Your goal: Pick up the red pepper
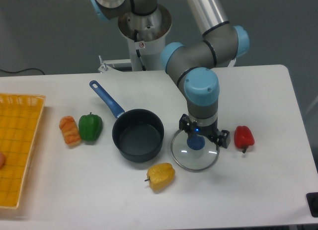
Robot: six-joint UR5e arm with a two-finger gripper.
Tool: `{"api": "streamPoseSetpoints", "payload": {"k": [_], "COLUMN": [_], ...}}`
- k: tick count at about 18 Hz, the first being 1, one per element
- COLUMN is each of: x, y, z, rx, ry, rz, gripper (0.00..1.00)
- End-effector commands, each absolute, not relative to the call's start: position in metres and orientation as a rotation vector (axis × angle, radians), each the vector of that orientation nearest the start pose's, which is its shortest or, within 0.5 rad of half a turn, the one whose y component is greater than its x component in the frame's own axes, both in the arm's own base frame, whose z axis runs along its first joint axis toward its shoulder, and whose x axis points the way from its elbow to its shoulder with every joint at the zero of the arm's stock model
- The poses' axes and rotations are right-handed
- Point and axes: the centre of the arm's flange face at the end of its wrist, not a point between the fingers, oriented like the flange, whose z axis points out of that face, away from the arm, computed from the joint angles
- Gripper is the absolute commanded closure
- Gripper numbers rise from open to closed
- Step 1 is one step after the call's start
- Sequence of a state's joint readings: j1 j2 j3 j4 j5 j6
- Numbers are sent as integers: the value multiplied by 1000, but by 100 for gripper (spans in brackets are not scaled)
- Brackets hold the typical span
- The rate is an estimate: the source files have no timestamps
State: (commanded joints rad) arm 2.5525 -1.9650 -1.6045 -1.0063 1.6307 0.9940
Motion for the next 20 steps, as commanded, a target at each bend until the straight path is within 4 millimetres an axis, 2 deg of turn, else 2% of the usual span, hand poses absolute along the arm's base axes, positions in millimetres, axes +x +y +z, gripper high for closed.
{"api": "streamPoseSetpoints", "payload": {"k": [6, 17, 20], "x": [-455, -457, -458], "y": [462, 465, 468], "z": [311, 309, 298], "rx": [-3079, -3008, -2987], "ry": [-11, -412, -471], "rz": [214, 235, 249], "gripper": [0, 0, 0]}}
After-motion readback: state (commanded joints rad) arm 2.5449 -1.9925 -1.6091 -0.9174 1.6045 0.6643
